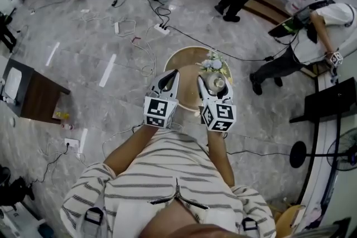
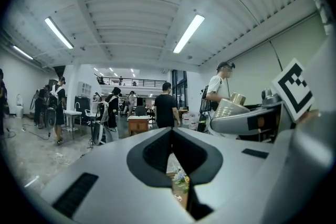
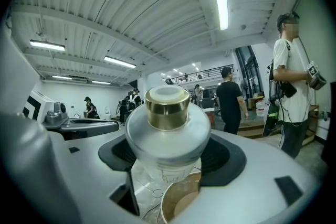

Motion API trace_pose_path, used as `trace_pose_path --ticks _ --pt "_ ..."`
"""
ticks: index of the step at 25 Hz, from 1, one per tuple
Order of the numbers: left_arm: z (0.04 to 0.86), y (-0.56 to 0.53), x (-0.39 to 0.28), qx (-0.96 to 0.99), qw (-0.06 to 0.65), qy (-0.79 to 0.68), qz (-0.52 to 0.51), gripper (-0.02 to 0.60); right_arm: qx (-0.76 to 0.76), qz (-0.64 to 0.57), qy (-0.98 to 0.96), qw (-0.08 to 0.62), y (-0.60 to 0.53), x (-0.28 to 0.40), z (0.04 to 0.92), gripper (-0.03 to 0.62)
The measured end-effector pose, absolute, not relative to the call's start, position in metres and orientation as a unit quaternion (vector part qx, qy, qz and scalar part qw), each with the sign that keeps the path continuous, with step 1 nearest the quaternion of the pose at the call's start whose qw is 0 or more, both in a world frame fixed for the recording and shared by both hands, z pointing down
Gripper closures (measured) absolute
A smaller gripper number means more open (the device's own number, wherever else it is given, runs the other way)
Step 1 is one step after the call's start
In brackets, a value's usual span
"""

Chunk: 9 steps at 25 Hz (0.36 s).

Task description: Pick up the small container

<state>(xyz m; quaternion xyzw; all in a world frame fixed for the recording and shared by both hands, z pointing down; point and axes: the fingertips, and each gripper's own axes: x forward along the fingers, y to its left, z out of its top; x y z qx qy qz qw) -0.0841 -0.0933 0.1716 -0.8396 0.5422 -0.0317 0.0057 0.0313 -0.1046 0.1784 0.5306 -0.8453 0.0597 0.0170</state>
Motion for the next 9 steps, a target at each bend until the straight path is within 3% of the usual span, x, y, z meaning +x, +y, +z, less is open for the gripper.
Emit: trace_pose_path --ticks 9 --pt "0.1734 -0.0953 -0.0895 -0.834 0.010 0.550 -0.027 0.583 0.522 0.047 -0.852 0.017 -0.1081 0.0245 0.1765 0.255"
